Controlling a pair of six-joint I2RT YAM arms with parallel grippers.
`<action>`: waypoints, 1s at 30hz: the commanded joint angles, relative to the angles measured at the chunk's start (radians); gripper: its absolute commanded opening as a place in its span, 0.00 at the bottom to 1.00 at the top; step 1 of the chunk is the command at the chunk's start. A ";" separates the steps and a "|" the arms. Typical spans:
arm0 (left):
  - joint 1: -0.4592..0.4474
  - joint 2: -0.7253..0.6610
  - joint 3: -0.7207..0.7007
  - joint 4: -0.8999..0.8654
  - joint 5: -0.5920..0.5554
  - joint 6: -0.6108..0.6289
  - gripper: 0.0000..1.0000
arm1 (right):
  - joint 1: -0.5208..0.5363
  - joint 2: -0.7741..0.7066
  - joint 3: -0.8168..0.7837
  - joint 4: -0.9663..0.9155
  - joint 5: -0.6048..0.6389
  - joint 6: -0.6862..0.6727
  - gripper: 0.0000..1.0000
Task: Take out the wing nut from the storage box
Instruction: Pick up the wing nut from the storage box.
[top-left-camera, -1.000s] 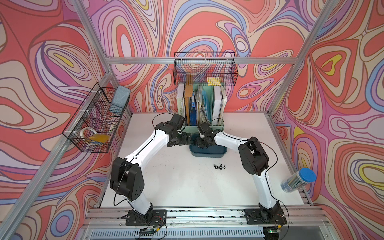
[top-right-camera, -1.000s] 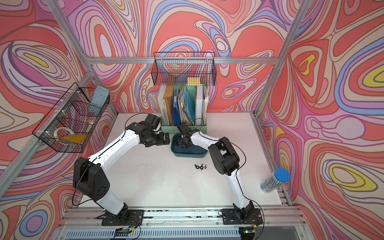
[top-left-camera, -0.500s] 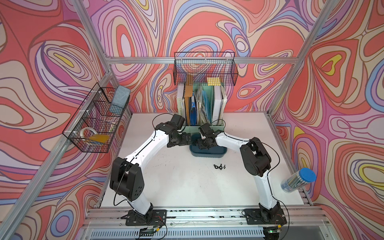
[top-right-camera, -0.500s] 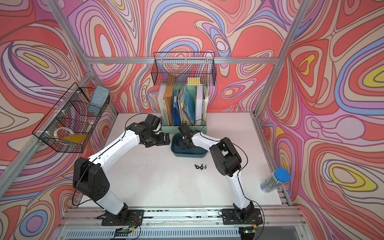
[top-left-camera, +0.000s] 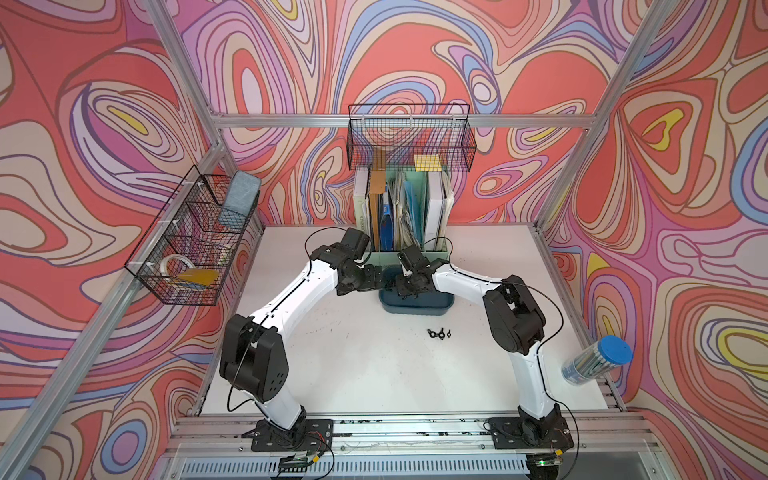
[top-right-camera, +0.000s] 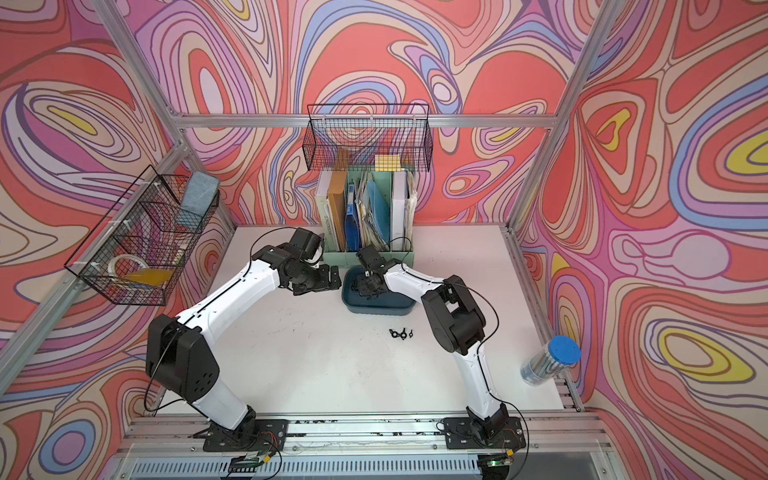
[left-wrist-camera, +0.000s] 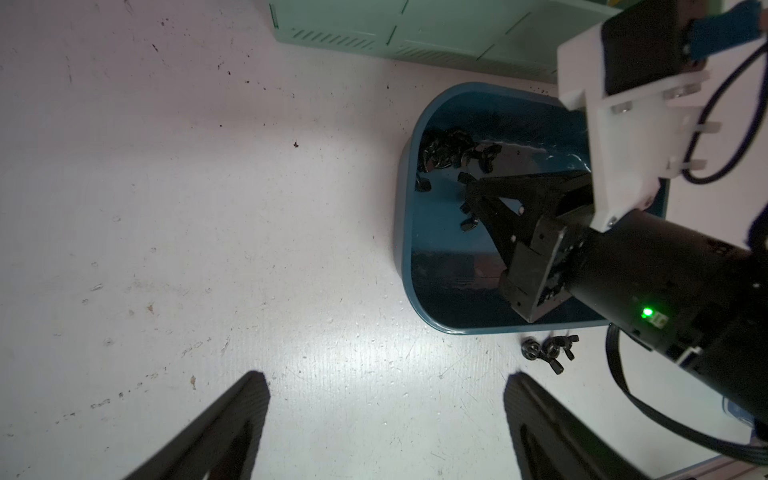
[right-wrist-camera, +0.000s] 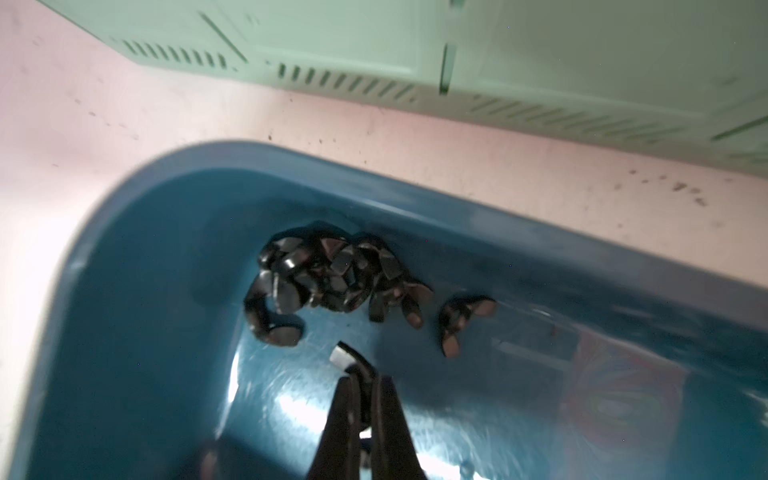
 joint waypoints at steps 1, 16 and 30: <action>0.006 -0.017 -0.014 0.053 0.059 -0.037 0.84 | 0.006 -0.087 -0.022 0.024 -0.001 0.020 0.05; 0.109 0.005 -0.158 0.470 0.474 -0.271 0.54 | 0.006 -0.283 -0.128 0.070 -0.189 0.006 0.05; 0.109 0.066 -0.158 0.532 0.550 -0.324 0.38 | 0.005 -0.314 -0.150 0.112 -0.292 0.013 0.06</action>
